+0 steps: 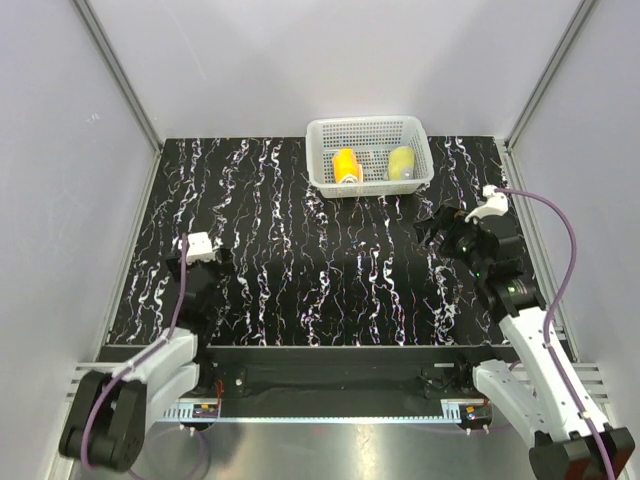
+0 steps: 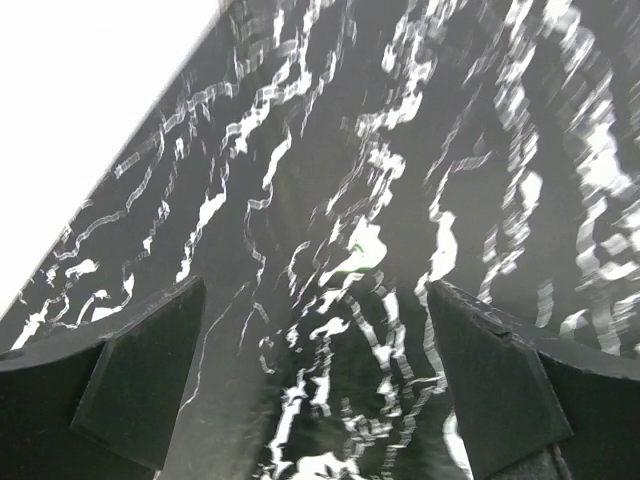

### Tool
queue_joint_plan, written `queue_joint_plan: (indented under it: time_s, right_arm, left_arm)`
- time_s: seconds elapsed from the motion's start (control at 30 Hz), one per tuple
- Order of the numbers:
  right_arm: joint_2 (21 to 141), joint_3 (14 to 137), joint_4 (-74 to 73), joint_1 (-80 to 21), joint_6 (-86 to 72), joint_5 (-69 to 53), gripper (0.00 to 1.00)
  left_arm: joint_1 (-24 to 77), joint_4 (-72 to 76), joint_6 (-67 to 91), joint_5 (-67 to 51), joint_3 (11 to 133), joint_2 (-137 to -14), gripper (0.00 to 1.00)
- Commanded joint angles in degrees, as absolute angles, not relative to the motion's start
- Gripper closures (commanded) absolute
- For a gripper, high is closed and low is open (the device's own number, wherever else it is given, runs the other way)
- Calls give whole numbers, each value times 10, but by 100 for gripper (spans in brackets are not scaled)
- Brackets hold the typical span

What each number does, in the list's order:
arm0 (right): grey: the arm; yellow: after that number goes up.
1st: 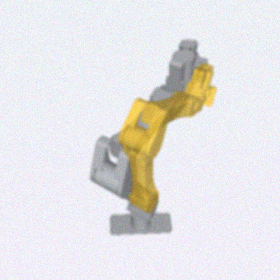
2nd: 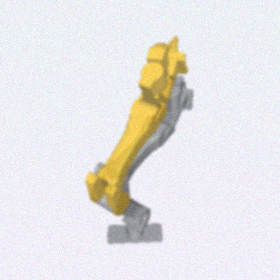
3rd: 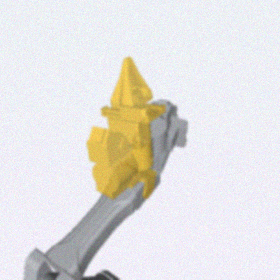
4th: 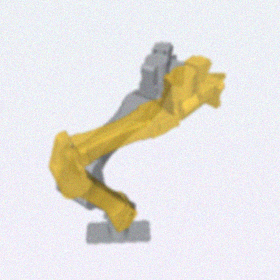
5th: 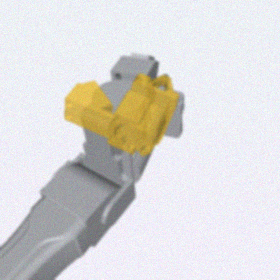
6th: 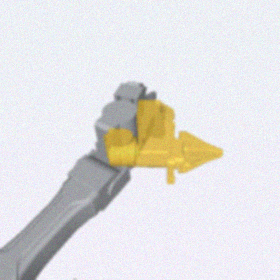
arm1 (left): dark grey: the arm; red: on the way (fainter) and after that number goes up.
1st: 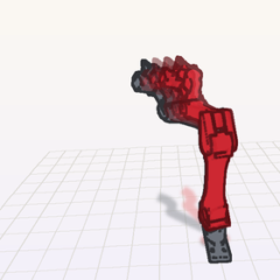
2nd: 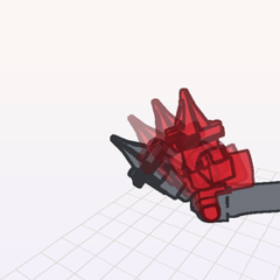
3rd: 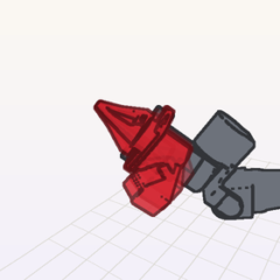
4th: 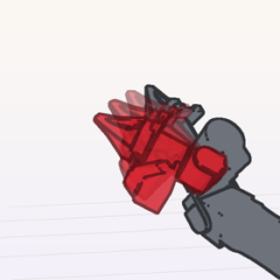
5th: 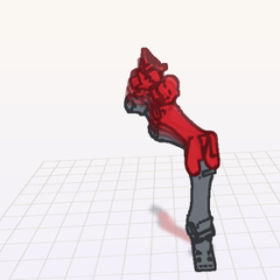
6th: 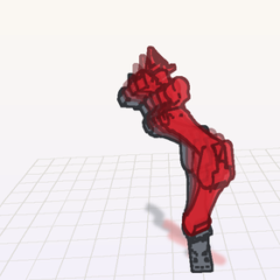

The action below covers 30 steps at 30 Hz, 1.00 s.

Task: Roll the towels
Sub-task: Place the rolled towel into the container

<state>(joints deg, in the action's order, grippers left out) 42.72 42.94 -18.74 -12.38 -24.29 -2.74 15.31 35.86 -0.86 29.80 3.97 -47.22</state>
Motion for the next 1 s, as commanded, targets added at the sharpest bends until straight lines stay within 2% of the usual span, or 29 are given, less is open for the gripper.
queue_joint_plan:
  time_s: [0.0, 0.07, 0.2, 0.27, 0.3, 0.37, 0.47, 0.5, 0.63, 0.77, 0.97]
  right_arm:
    - [460, 440, -185, -127, -247, 30, 0]
    - [472, 439, -185, -127, -252, 39, 0]
    - [502, 403, -115, -127, -230, 41, 0]
    - [514, 393, -85, -127, -192, 54, 1]
    - [519, 390, -75, -127, -185, 58, 0]
    - [534, 376, -31, -127, -164, 77, 0]
    - [566, 364, 23, -126, -126, 108, 0]
    - [581, 363, 31, -125, -116, 126, 0]
    - [612, 348, 89, -125, -67, 178, 0]
    - [652, 289, 239, -106, -13, 213, 0]
    - [736, 229, 433, -57, 4, 159, 0]
  left_arm:
    - [103, 501, -29, 180, 56, -562, 1]
    - [78, 572, -25, 137, 62, -597, 1]
    - [39, 571, -32, 90, 88, -668, 1]
    - [20, 750, -32, 78, 65, -760, 1]
    - [18, 751, -36, 80, 62, -778, 1]
    - [13, 651, -21, 64, 85, -741, 1]
    - [12, 613, -29, 50, 111, -751, 1]
    - [11, 647, -23, 67, 108, -759, 1]
    - [11, 630, -13, 93, 112, -763, 1]
    - [11, 622, -5, 102, 118, -761, 1]
    - [11, 616, -5, 103, 118, -761, 1]
